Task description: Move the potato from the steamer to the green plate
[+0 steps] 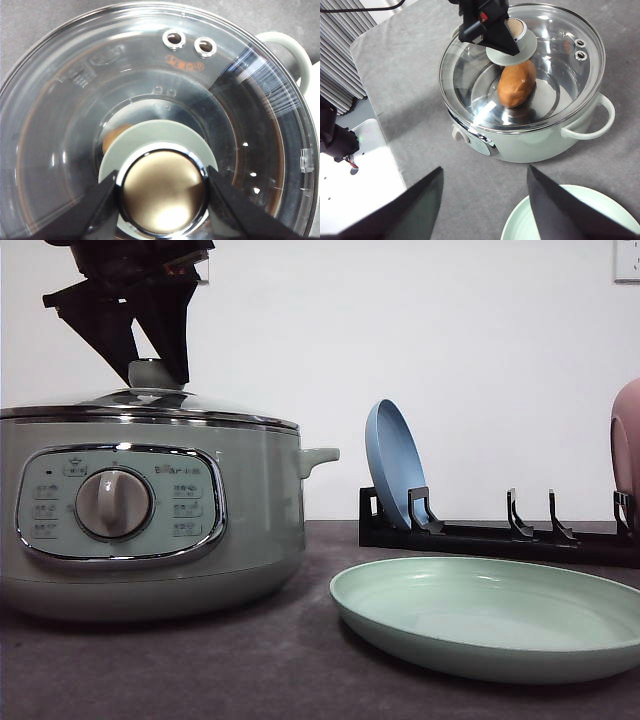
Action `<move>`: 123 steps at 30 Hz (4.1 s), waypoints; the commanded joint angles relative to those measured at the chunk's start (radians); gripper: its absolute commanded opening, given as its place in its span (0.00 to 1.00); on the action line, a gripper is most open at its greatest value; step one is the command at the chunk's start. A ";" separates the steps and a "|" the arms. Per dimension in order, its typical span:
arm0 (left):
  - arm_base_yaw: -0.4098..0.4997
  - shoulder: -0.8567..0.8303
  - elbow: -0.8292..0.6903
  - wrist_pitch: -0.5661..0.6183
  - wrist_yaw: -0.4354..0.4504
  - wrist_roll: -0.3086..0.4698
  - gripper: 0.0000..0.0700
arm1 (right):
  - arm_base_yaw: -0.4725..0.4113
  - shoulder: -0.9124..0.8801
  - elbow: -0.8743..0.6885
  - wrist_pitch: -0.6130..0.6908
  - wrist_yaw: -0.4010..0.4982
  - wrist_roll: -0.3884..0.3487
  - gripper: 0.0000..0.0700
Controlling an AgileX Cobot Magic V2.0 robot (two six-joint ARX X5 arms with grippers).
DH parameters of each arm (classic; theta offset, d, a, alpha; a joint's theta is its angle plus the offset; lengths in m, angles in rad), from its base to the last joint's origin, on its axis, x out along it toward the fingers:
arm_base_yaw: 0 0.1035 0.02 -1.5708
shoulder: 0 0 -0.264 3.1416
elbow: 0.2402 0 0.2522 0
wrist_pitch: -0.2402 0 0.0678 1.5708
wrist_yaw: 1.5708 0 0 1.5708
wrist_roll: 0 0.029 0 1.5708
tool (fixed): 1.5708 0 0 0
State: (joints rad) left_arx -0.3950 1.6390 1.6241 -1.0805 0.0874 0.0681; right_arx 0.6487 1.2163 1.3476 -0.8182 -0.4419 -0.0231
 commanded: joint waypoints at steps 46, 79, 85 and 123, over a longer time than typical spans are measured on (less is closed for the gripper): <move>0.359 -0.354 0.021 -0.128 -0.167 -0.026 0.01 | 0.011 0.060 0.014 0.040 0.002 0.043 0.48; 0.422 -0.354 0.021 -0.129 -0.167 -0.027 0.01 | 0.182 0.898 0.697 0.076 0.192 0.046 0.69; 0.422 -0.354 0.021 -0.132 -0.167 -0.027 0.01 | 0.200 0.955 0.697 0.108 0.261 0.050 0.70; 0.422 -0.354 0.021 -0.131 -0.166 -0.027 0.01 | 0.215 1.089 0.696 0.109 0.313 0.076 0.58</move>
State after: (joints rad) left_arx 0.0242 1.2900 1.6192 -1.2451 -0.0757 0.0391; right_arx 0.8518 2.2688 2.0155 -0.7083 -0.1307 0.0423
